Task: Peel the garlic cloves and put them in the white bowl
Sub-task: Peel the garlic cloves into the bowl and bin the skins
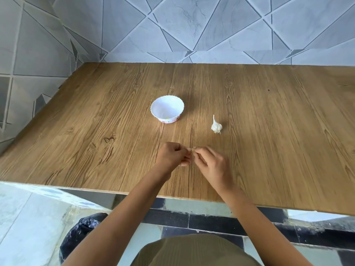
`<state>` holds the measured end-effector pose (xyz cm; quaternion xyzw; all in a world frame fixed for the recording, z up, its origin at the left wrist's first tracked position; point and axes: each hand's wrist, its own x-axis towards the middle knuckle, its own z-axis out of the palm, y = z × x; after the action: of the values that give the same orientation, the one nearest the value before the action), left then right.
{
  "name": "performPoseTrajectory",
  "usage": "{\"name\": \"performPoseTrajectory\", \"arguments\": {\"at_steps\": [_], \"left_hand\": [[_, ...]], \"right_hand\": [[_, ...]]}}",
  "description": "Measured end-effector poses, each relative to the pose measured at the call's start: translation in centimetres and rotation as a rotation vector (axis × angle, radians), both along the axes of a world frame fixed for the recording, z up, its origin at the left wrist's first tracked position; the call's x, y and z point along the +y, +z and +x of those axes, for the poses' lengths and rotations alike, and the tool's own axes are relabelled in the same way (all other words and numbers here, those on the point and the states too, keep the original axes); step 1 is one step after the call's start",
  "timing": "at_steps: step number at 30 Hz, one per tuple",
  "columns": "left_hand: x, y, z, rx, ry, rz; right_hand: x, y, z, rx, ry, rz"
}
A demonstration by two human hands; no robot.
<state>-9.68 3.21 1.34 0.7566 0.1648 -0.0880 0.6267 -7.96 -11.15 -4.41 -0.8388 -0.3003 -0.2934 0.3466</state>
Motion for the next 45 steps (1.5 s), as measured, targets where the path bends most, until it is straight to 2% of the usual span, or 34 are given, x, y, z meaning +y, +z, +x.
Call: {"name": "performPoseTrajectory", "arguments": {"at_steps": [2, 6, 8, 10, 17, 21, 26, 33, 40, 42, 45], "left_hand": [[0.1, -0.2, -0.1, -0.066, 0.003, 0.057], [0.4, -0.2, 0.1, -0.226, -0.02, 0.172], [0.5, -0.2, 0.2, -0.286, -0.041, 0.186], [0.5, 0.0, 0.3, -0.303, -0.053, 0.161], [0.9, 0.6, 0.5, -0.181, -0.097, -0.066], [1.3, 0.3, 1.2, -0.143, -0.035, -0.168], [1.5, 0.4, 1.7, -0.174, -0.06, -0.161], [1.2, -0.1, 1.7, -0.129, -0.043, -0.241], [1.2, -0.3, 1.4, -0.113, -0.064, -0.199], [1.0, -0.4, 1.2, -0.112, -0.053, -0.206], [0.7, -0.4, 1.0, -0.123, -0.035, -0.21]], "right_hand": [[0.0, 0.4, -0.2, 0.241, 0.043, 0.215], [0.7, 2.2, -0.6, 0.92, 0.117, 0.738], [0.8, 2.8, -0.3, 1.118, 0.123, 0.89], [0.7, 3.1, 0.0, 1.203, 0.136, 0.937], [0.2, 3.6, 0.6, 1.166, 0.16, 0.727], [0.4, 3.7, 0.9, 1.197, 0.183, 0.779], [0.2, 3.7, 1.4, 1.173, 0.182, 0.752], [0.2, 3.2, 1.6, 0.995, 0.138, 0.599], [0.3, 2.7, 1.1, 1.073, 0.164, 0.587], [0.6, 2.5, 1.0, 1.039, 0.127, 0.507], [0.9, 2.1, 0.9, 0.888, 0.007, 0.327]]}}
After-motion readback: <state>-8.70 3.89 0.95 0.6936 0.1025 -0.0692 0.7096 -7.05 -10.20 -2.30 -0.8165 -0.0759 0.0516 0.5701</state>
